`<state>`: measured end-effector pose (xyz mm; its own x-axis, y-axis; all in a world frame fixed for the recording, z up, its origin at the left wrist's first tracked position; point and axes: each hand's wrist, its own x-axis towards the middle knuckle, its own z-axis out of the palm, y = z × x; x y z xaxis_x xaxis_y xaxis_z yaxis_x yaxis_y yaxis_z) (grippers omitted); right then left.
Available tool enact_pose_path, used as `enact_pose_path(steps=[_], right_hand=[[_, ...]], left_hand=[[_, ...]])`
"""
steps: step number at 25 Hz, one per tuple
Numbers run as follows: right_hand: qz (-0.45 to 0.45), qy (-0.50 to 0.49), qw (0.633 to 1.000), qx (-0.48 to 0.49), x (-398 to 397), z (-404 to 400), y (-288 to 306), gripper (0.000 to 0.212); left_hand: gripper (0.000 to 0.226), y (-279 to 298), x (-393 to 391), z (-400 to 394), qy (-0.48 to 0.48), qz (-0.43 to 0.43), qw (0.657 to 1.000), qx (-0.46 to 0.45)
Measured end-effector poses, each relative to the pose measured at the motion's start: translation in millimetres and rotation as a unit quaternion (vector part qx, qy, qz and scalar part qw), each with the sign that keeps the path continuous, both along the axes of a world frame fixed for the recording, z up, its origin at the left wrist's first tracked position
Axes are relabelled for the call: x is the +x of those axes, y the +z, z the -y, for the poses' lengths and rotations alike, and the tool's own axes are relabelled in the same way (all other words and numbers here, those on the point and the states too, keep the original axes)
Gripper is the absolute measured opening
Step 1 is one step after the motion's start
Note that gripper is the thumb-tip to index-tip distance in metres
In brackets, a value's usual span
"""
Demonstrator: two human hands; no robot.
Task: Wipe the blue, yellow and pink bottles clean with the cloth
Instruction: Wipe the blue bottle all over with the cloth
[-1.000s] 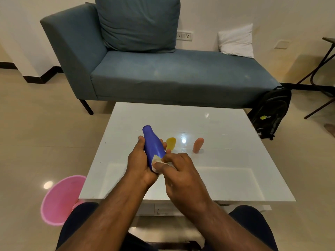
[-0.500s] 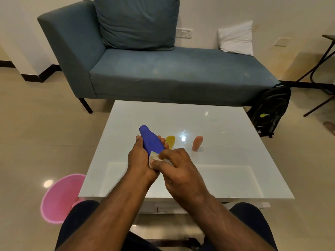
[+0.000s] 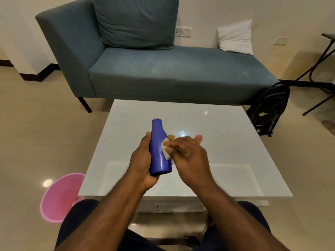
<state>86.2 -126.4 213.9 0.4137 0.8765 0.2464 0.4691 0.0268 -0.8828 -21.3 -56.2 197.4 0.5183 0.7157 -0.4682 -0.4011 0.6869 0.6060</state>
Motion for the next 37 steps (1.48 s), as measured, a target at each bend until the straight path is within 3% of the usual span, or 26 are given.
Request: enact_pose_path(steps=[4, 11, 15, 19, 23, 25, 27, 29, 31, 37], right_hand=[[0.036, -0.001, 0.999, -0.015, 4.6, -10.3, 6.3, 0.012], [0.264, 0.036, 0.964, 0.027, -22.2, 18.0, -8.7, 0.018], [0.157, 0.0, 0.987, -0.017, -2.3, -12.7, 2.4, 0.015], [0.167, -0.02, 0.985, -0.022, -2.0, -16.8, 4.6, 0.011], [0.355, 0.051, 0.934, 0.005, -30.2, 17.9, -13.9, 0.027], [0.374, 0.064, 0.925, 0.009, -22.4, 15.9, -11.4, 0.027], [0.326, 0.029, 0.945, -0.007, -11.1, 0.8, -3.5, 0.019], [0.176, -0.013, 0.984, -0.019, 0.8, -12.6, 5.9, 0.01], [0.071, -0.033, 0.997, -0.009, 5.8, -15.8, 7.8, 0.009], [0.038, -0.046, 0.998, 0.019, -14.9, 20.1, -12.3, 0.017]], left_hand=[[0.041, -1.4, 2.2, 5.9, 0.01, -0.019, 1.0, 0.009], [0.048, 3.7, -4.8, -4.0, -0.011, 0.039, 0.999, -0.016], [0.042, 1.4, 2.9, 11.6, -0.021, 0.004, 1.0, -0.002], [0.043, 1.4, 4.5, 14.9, -0.026, -0.012, 1.0, 0.003], [0.058, 2.0, -1.0, 4.3, -0.036, 0.039, 0.998, -0.046], [0.061, 0.2, 0.6, 6.0, -0.039, 0.048, 0.997, -0.05], [0.057, 0.7, 4.3, 11.4, -0.041, 0.031, 0.998, -0.03], [0.049, 1.6, 7.0, 16.5, -0.035, -0.007, 0.999, 0.017], [0.045, 4.2, 6.3, 17.2, -0.033, -0.024, 0.998, 0.044], [0.048, 1.5, -2.7, 3.7, -0.04, -0.01, 0.998, 0.051]])
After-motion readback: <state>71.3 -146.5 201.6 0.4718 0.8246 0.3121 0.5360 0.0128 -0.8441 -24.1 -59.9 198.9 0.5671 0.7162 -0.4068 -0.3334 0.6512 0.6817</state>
